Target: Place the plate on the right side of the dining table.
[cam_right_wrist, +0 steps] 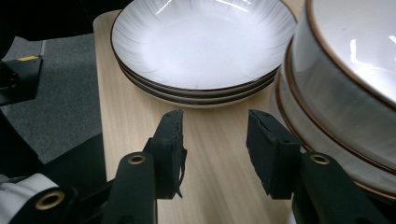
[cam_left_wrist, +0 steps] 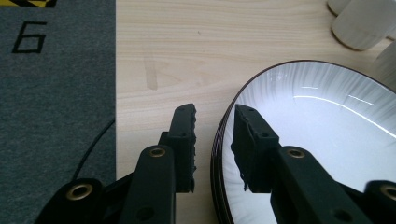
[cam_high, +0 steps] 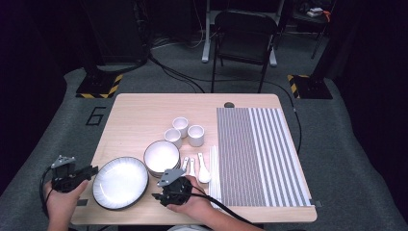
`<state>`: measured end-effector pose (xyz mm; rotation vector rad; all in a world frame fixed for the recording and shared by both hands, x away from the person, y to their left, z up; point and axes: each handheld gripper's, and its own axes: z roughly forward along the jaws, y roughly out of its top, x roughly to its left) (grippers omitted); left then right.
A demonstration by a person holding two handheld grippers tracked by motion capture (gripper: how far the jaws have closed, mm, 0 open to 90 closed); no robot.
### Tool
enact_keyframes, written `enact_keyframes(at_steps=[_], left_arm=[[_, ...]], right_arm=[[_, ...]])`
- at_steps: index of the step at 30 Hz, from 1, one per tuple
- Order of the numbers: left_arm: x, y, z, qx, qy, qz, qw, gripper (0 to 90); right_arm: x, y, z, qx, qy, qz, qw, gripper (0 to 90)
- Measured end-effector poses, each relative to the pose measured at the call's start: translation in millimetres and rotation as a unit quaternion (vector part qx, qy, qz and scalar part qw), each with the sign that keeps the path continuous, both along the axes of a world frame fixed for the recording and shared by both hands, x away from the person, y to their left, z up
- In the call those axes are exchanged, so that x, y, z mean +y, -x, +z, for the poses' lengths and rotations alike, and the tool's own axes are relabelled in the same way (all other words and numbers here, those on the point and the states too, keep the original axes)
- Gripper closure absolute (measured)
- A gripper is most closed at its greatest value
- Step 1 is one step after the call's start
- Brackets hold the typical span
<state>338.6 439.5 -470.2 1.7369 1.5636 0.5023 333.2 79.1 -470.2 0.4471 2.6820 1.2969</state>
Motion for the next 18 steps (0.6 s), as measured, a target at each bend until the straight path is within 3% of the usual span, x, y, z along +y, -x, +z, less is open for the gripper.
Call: enact_keyframes(at_steps=[3, 7, 11, 16, 18], left_arm=[[0.3, -0.1, -0.3, 0.003, 0.010, -0.004, 0.9999, 71.6], [-1.6, 0.0, -1.8, 0.003, 0.016, -0.008, 0.9998, 73.6], [-2.6, -0.9, -2.5, 0.015, 0.025, -0.006, 0.9995, 72.1], [-1.2, -1.9, -2.6, 0.016, 0.040, 0.003, 0.9991, 69.5], [0.1, -2.0, -1.5, 0.014, 0.048, 0.001, 0.9988, 72.6]], right_arm=[[3.6, 0.3, -2.1, 0.006, -0.003, -0.002, 1.0000, 57.2], [7.7, 0.3, -4.1, -0.002, -0.001, -0.005, 1.0000, 58.4], [10.8, 0.1, -6.4, -0.014, 0.010, -0.008, 0.9998, 60.0], [14.3, -0.1, -9.6, -0.004, 0.012, -0.016, 0.9998, 60.1], [15.3, 0.5, -10.7, -0.002, 0.011, -0.016, 0.9998, 59.6]])
